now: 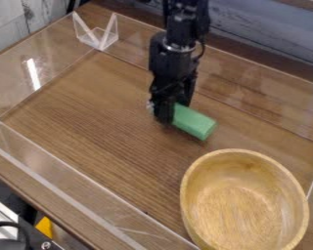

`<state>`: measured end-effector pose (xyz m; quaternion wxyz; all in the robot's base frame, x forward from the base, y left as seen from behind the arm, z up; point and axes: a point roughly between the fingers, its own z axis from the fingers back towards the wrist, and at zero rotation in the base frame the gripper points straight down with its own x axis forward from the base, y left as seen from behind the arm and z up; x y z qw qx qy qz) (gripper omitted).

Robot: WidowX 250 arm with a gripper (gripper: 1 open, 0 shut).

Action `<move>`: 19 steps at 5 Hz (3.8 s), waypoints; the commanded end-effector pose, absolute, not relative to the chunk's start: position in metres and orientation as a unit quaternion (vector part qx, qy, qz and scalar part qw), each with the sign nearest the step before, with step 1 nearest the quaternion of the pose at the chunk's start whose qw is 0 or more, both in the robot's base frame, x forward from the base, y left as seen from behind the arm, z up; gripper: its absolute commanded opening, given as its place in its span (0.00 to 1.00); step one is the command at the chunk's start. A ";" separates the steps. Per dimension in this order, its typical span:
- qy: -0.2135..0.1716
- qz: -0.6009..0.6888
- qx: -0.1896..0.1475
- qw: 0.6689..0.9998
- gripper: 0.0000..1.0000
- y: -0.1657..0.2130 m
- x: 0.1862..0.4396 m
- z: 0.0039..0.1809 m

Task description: Put the green block in the brown bowl

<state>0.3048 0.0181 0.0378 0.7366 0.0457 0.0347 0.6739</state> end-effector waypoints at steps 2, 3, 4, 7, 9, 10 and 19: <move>-0.002 0.677 -0.002 0.736 0.00 0.032 0.338 0.090; -0.014 0.712 -0.015 0.702 0.00 0.053 0.345 0.094; -0.020 0.724 -0.016 0.690 0.00 0.074 0.349 0.102; -0.023 0.702 -0.017 0.712 0.00 0.102 0.356 0.095; -0.020 0.680 -0.017 0.733 0.00 0.062 0.357 0.105; -0.018 0.655 -0.018 0.755 0.00 0.056 0.363 0.099; 0.001 0.589 -0.021 0.808 0.00 0.070 0.355 0.135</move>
